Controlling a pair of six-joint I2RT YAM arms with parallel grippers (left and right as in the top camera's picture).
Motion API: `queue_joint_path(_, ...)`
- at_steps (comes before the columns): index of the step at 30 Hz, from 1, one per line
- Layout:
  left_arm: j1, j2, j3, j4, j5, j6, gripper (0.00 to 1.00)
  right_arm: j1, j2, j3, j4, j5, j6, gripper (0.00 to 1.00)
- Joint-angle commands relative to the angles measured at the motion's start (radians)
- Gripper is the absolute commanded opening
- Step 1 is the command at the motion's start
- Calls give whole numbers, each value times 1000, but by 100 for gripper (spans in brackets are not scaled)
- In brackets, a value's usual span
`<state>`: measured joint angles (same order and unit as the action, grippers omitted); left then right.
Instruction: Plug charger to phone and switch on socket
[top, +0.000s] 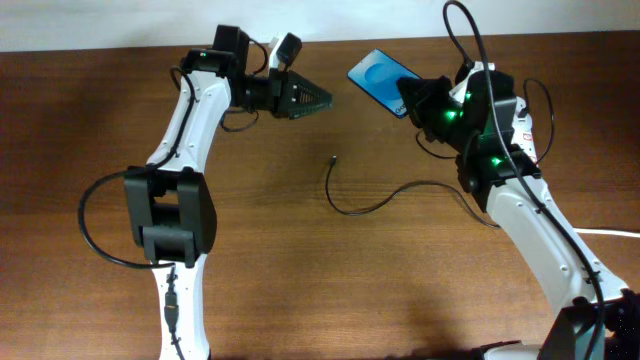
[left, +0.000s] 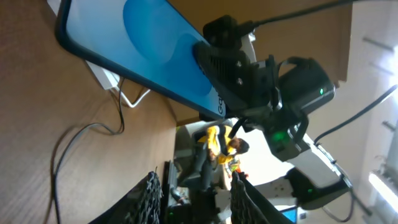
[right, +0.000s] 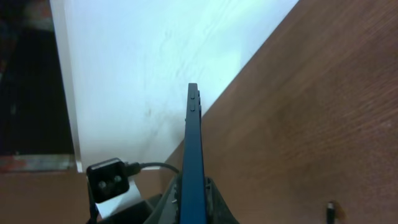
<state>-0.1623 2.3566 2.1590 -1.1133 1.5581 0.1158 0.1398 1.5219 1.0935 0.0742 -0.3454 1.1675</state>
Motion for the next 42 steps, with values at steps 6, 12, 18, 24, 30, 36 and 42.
queue_joint_path(6, -91, -1, 9, 579, -231, -1074, 31, 4, -2, 18, 106, 71, 108, 4)
queue_joint_path(12, -143, -1, 9, 1047, -389, -1571, 33, 5, 18, 18, 164, 96, 290, 4)
queue_joint_path(18, -167, -1, 9, 1083, -441, -1592, 33, 5, 18, 18, 257, 106, 320, 4)
queue_joint_path(24, -216, -1, 9, 1152, -591, -1613, 35, 92, 18, 18, 200, 92, 386, 4)
queue_joint_path(30, -224, -1, 9, 1203, -525, -1649, 9, 102, 22, 18, 191, 96, 386, 4)
queue_joint_path(36, -221, -1, 9, 1204, -478, -1648, 0, 102, 22, 18, 191, 96, 382, 20)
queue_joint_path(42, -147, 0, 9, 1092, -454, -1421, 0, 15, 22, 18, 176, 47, 208, 47)
